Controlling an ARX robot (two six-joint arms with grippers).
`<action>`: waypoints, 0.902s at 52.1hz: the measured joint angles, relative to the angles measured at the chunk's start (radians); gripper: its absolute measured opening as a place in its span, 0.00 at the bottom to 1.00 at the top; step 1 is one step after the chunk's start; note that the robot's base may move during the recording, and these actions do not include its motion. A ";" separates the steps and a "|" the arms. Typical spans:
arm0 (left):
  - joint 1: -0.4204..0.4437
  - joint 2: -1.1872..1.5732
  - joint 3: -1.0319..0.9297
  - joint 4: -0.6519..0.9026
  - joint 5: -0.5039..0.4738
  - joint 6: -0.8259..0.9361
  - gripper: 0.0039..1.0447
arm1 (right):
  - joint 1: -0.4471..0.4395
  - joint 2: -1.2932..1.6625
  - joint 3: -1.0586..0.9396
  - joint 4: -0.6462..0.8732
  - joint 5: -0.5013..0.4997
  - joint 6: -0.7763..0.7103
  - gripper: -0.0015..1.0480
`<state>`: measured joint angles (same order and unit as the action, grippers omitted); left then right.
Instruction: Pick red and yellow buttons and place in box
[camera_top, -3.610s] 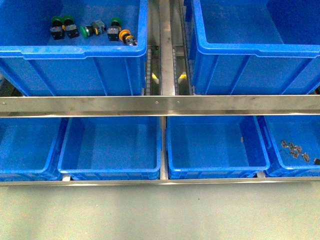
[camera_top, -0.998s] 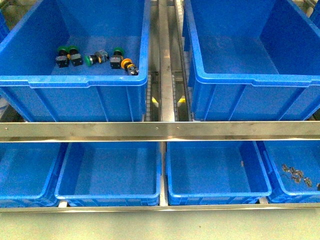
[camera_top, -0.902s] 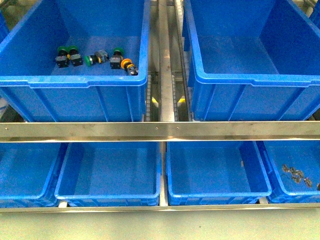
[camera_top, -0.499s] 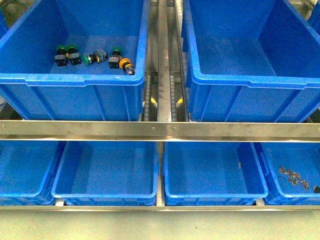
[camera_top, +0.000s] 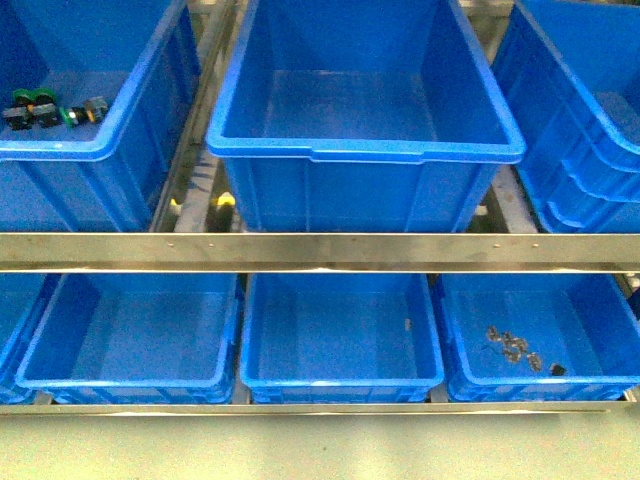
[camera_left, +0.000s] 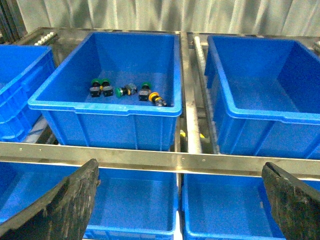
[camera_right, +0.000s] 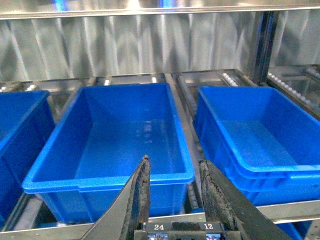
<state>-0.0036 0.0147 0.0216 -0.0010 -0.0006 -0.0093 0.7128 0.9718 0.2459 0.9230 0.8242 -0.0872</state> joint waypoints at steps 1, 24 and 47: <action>0.000 0.000 0.000 0.000 0.000 0.000 0.92 | -0.002 -0.005 -0.003 -0.003 0.003 0.000 0.23; 0.002 0.000 0.000 0.001 0.004 0.002 0.92 | -0.090 -0.180 -0.062 -0.257 0.064 0.095 0.23; 0.002 0.000 0.000 0.001 0.000 0.002 0.92 | -0.116 -0.193 -0.066 -0.349 0.056 0.140 0.23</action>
<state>-0.0017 0.0147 0.0216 -0.0002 -0.0002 -0.0071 0.5968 0.7784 0.1802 0.5739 0.8799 0.0528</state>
